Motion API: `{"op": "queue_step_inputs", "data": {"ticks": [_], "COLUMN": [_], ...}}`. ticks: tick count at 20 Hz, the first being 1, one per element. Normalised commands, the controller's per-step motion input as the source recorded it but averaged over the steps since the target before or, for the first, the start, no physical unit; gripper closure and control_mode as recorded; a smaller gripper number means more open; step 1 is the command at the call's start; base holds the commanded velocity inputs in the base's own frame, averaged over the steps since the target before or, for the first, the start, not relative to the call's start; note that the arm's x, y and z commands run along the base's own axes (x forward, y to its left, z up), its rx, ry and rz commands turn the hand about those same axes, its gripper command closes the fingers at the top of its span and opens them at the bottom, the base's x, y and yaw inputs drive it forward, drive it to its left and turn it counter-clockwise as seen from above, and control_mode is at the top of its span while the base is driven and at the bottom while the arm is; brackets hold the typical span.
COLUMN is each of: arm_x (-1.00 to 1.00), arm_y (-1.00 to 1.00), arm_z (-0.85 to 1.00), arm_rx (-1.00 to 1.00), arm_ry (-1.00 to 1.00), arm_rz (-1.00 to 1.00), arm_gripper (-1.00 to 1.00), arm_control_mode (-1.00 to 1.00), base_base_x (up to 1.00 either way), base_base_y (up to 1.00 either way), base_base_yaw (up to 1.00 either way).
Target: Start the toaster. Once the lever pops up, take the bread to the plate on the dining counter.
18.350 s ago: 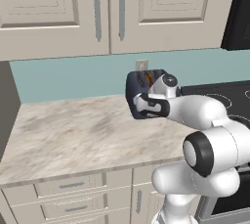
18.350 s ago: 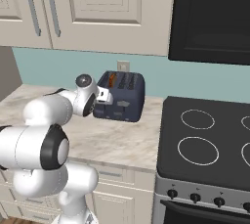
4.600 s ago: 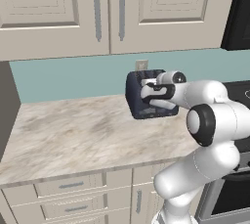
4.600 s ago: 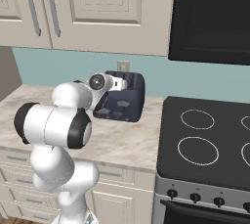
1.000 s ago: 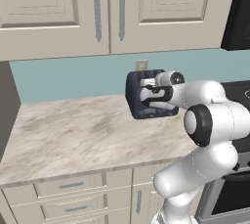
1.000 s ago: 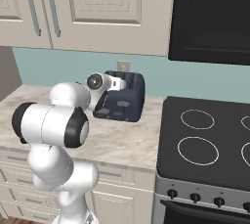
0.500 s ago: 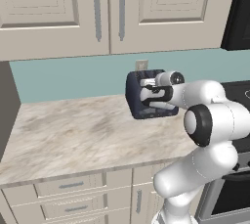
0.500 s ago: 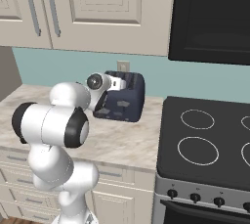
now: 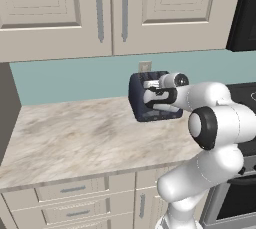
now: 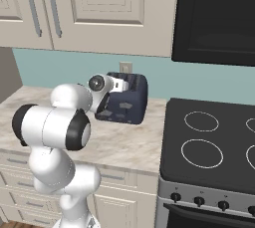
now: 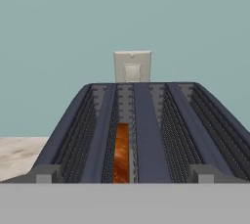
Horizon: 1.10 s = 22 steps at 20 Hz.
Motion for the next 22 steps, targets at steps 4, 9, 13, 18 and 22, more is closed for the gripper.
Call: {"op": "queue_step_inputs", "data": {"ticks": [4,9,13,18,22], "arm_x": [0.0,0.0,0.0,0.0,0.0], "arm_y": [0.0,0.0,0.0,0.0,0.0], "arm_z": [0.0,0.0,0.0,0.0,0.0], "arm_rx": [0.0,0.0,0.0,0.0,0.0], "arm_ry": [0.0,0.0,0.0,0.0,0.0], "arm_rz": [0.0,0.0,0.0,0.0,0.0], "arm_gripper": [-1.0,-1.0,-1.0,-1.0,-1.0], "arm_control_mode": [-1.0,-1.0,-1.0,-1.0,-1.0], "base_base_x": [0.0,0.0,0.0,0.0,0.0], "base_base_y": [0.0,0.0,0.0,0.0,0.0], "base_base_yaw": [0.0,0.0,0.0,0.0,0.0]}}
